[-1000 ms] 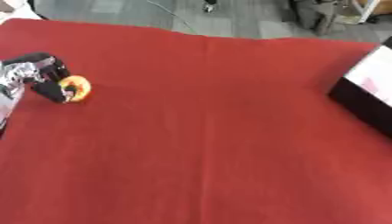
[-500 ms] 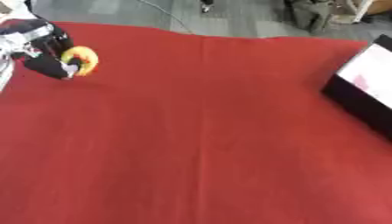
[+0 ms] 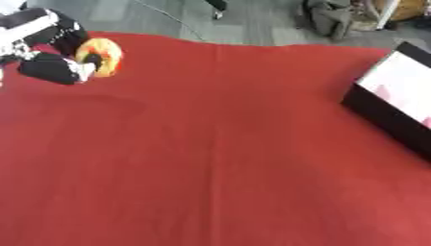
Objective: Pick up the objects with one hand, pass them to the other hand, and then place them into the box on the other side of the table.
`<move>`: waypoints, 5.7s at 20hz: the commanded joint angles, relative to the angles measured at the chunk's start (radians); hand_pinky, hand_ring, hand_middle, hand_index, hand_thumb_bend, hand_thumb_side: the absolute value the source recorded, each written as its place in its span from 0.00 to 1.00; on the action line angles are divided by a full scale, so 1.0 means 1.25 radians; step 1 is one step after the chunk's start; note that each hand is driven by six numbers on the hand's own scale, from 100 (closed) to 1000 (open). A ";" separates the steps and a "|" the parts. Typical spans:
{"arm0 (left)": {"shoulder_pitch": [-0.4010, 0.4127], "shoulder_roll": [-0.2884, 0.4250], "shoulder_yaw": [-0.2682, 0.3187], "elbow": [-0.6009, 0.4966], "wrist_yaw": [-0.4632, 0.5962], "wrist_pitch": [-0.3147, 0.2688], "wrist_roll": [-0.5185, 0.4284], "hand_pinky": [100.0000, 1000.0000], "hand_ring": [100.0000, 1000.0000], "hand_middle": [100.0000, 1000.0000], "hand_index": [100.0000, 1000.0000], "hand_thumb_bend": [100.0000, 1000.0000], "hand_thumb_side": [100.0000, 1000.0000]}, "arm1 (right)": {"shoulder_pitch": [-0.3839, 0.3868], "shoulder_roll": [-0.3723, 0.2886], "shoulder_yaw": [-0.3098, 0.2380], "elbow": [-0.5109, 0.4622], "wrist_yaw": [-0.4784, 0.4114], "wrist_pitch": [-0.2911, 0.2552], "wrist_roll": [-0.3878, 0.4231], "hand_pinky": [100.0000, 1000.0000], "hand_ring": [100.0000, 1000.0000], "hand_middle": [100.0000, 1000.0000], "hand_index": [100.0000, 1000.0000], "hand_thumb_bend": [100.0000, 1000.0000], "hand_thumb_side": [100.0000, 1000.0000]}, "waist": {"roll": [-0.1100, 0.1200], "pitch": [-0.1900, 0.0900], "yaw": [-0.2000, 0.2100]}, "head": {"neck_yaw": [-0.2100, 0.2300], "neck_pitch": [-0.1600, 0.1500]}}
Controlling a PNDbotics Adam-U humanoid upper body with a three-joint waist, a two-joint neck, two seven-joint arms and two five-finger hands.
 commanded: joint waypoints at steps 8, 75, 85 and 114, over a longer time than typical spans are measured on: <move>0.042 -0.071 0.001 -0.133 0.082 0.004 0.121 0.67 0.54 0.43 0.29 0.00 0.14 | -0.120 -0.036 0.031 -0.012 0.168 0.150 0.284 0.79 0.72 0.86 0.81 0.05 0.24 | 0.001 -0.034 -0.005 | -0.022 0.017; 0.165 -0.128 -0.158 -0.331 0.099 -0.176 0.174 0.62 0.52 0.42 0.29 0.00 0.17 | -0.389 0.202 0.277 -0.012 0.456 0.210 0.947 0.80 0.80 0.92 0.87 0.06 0.38 | -0.007 -0.039 -0.028 | -0.059 0.041; 0.172 -0.130 -0.161 -0.306 0.152 -0.222 0.215 0.63 0.51 0.42 0.29 0.00 0.20 | -0.387 0.205 0.279 -0.012 0.357 0.175 1.012 0.79 0.79 0.92 0.85 0.07 0.32 | -0.009 -0.038 -0.030 | -0.057 0.042; 0.153 -0.136 -0.164 -0.252 0.006 -0.327 0.230 0.63 0.53 0.43 0.31 0.00 0.10 | -0.377 0.208 0.313 -0.012 0.318 0.120 1.170 0.79 0.80 0.92 0.87 0.11 0.20 | -0.015 -0.037 -0.031 | -0.045 0.045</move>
